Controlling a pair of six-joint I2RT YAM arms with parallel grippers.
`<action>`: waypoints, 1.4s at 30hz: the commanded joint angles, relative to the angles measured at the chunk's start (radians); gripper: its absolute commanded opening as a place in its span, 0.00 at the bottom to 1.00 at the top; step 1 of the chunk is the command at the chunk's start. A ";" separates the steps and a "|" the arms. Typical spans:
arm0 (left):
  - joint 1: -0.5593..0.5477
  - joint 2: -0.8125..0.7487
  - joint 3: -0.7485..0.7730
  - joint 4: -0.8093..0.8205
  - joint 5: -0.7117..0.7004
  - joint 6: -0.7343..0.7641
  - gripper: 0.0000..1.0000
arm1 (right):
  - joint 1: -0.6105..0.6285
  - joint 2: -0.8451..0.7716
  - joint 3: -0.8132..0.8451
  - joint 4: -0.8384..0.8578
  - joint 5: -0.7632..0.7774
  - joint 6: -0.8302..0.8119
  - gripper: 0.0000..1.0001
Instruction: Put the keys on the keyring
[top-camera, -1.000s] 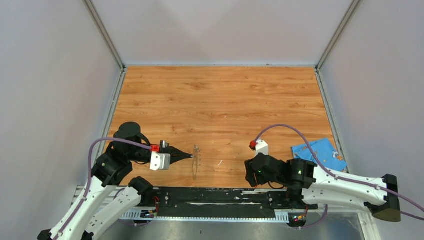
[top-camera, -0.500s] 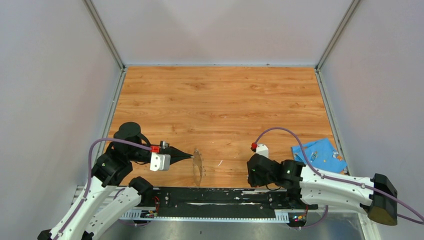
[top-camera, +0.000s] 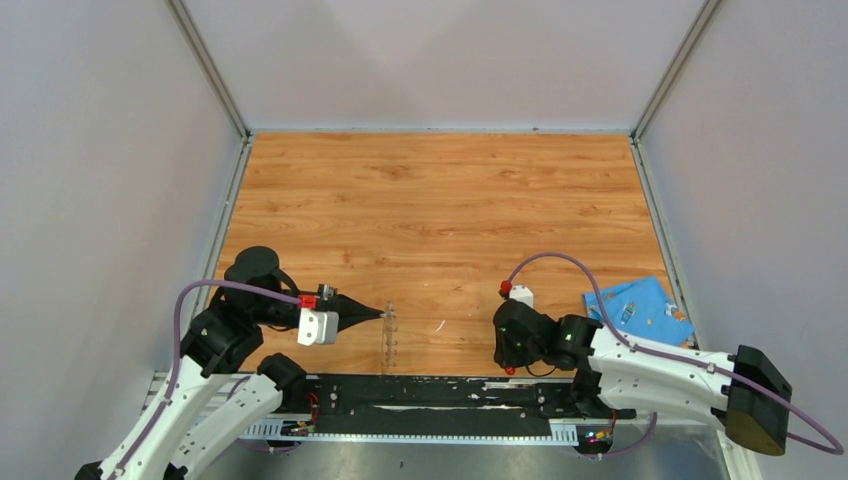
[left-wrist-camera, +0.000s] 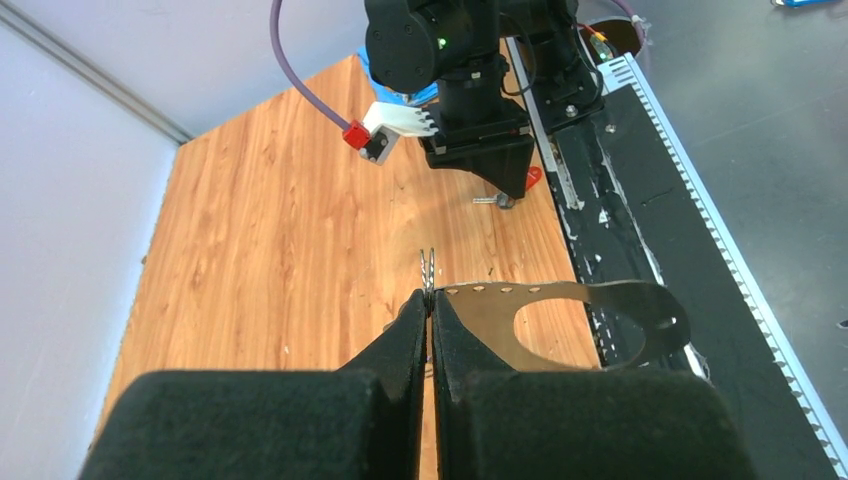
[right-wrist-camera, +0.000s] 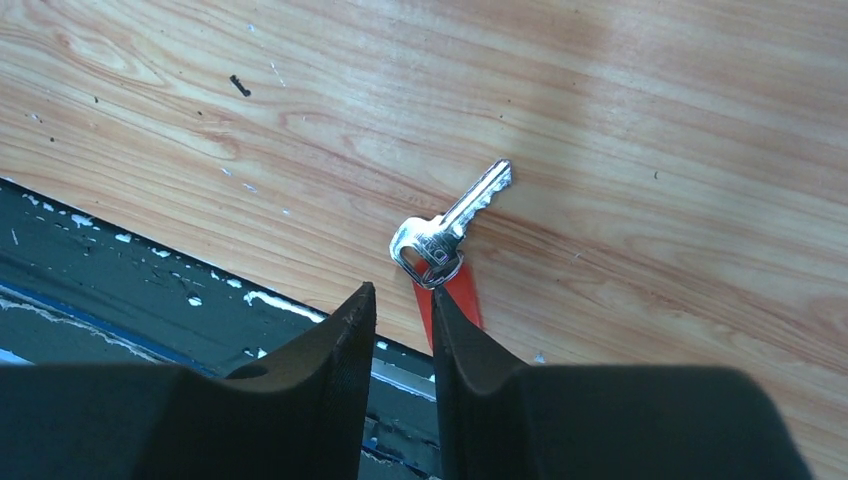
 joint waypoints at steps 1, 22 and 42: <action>-0.004 -0.015 -0.004 -0.001 0.017 0.018 0.00 | -0.020 0.018 -0.013 0.009 -0.009 -0.012 0.29; -0.003 -0.029 -0.002 -0.019 0.016 0.028 0.00 | -0.025 0.040 0.033 -0.041 0.070 -0.031 0.00; -0.003 -0.042 -0.011 -0.033 0.004 0.028 0.00 | -0.024 0.095 0.195 -0.011 0.067 -0.318 0.00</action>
